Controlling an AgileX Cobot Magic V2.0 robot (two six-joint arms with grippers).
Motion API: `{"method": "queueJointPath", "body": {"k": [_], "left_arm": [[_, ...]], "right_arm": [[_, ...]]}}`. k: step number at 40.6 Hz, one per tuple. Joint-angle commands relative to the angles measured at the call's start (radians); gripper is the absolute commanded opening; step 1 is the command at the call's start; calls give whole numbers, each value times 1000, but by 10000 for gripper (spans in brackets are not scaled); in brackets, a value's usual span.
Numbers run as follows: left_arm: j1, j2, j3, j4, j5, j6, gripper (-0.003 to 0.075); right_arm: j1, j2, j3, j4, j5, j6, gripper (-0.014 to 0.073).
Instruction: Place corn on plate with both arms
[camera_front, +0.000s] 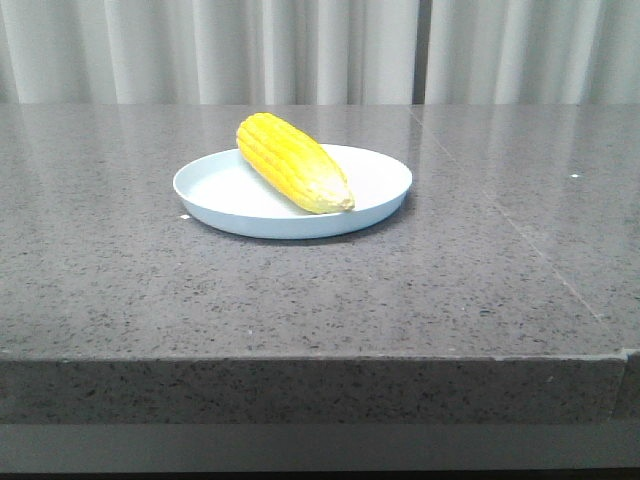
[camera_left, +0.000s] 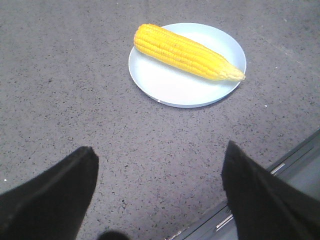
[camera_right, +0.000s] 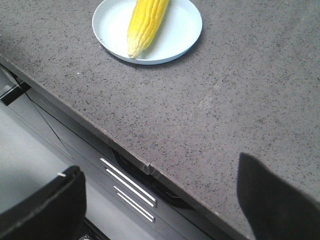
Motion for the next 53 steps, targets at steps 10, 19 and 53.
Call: {"method": "queueJointPath", "body": {"k": [10, 19, 53], "left_arm": [[-4, 0, -25, -2, -73, -11, 205], [-4, 0, -25, -2, -73, -11, -20], [-4, 0, -25, -35, -73, -11, -20]], "right_arm": [[0, 2, -19, -14, -63, 7, 522], [0, 2, -19, -14, -63, 7, 113], [0, 2, -19, -14, -64, 6, -67]]}}
